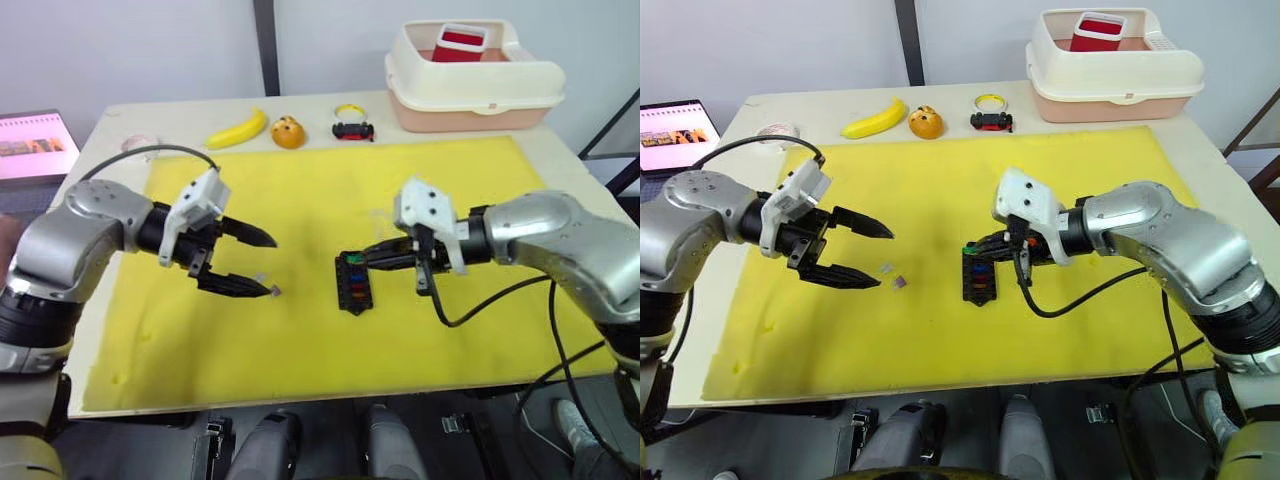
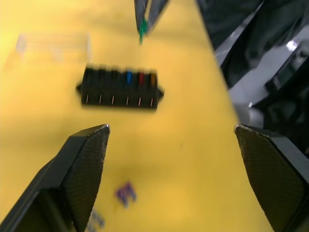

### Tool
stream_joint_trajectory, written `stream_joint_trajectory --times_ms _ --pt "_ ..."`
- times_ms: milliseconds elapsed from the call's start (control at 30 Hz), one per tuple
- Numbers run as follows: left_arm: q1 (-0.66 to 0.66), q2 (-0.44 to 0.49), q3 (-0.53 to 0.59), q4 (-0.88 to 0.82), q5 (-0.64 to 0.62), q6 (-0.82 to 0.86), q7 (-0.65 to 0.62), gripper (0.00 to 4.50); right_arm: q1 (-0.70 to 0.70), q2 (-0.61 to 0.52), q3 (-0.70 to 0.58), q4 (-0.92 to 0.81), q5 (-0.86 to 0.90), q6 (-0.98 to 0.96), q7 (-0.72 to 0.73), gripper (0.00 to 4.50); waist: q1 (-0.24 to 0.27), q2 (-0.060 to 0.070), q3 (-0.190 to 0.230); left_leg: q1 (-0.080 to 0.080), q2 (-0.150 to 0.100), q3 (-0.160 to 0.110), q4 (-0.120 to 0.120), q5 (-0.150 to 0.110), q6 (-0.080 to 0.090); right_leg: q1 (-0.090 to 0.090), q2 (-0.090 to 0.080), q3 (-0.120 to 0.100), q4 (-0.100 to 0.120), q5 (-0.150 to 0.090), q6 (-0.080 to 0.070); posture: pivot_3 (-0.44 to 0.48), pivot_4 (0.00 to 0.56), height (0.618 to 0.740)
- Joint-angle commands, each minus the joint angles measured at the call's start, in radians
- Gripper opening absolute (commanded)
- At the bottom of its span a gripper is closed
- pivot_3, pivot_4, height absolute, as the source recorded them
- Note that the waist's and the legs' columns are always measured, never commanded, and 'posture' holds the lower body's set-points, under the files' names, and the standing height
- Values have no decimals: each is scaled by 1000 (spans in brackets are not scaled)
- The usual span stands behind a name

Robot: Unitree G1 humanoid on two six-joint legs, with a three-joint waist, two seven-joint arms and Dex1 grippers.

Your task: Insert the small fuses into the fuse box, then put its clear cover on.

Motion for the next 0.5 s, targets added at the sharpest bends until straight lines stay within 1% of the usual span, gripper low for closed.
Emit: stream_joint_trajectory --times_ms 33,133,267,500 --pt "32 8 16 -15 46 -75 12 4447 0 14 5 61 -108 -133 79 0 1 0 0 0 0 0 0 0 0 0 0 0 0 0 0 0 150 740" --pt "64 5 24 -13 72 -115 28 4447 5 34 9 104 -159 -179 117 0 2 0 0 0 0 0 0 0 0 0 0 0 0 0 0 0 150 740" --pt "72 -23 22 -8 92 -144 61 4447 4 66 -1 137 -191 -200 157 0 5 0 0 0 0 0 0 0 0 0 0 0 -1 0 0 0 150 740" --pt "58 -187 -64 -42 129 -138 172 4447 -25 141 11 217 -257 -227 198 0 5 0 0 0 0 -1 1 0 0 1 0 0 -1 0 0 0 150 740"
